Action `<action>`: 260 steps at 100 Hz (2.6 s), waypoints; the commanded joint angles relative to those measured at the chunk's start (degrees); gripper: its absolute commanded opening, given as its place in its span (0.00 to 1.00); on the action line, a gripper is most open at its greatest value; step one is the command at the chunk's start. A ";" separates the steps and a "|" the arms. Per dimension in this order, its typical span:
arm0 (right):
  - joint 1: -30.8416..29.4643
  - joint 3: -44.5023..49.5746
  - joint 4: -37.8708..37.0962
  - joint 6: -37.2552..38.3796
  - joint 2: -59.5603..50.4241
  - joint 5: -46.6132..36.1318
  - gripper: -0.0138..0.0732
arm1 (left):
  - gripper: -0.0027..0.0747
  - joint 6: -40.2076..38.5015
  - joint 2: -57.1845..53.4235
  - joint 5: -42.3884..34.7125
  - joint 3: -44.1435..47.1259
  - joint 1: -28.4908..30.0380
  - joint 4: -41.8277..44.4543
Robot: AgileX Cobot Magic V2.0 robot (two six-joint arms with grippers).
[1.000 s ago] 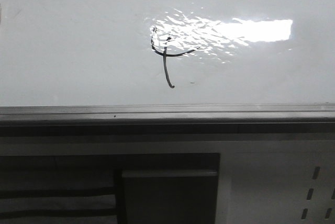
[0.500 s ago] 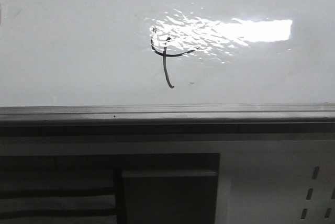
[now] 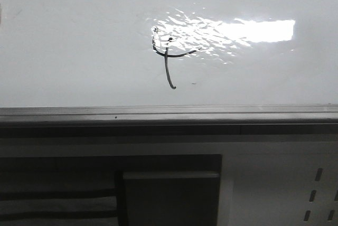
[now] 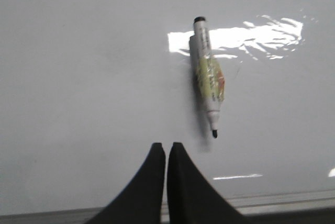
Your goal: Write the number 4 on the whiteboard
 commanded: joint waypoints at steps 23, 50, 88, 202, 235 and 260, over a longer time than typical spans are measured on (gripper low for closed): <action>0.08 -1.46 -1.53 0.04 0.31 -4.40 0.08 | 0.01 -21.65 -3.64 -10.22 6.23 0.18 21.29; 0.08 -1.46 -1.53 0.04 0.31 -4.40 0.08 | 0.01 -21.55 -3.78 -10.15 6.07 0.18 21.39; 0.08 -1.46 -1.53 0.04 0.31 -4.40 0.08 | 0.01 -21.55 -3.78 -10.15 6.07 0.18 21.39; -31.07 27.87 6.19 0.04 -20.11 -36.71 0.08 | 0.01 -21.55 -3.68 -10.15 6.07 0.18 21.39; -31.07 27.87 10.34 -5.00 -20.11 -36.82 0.08 | 0.01 -21.55 -3.68 -10.15 6.07 0.18 21.39; -31.07 27.87 10.45 -5.00 -20.11 -36.82 0.08 | 0.01 -21.55 -3.68 -10.15 6.07 0.18 21.39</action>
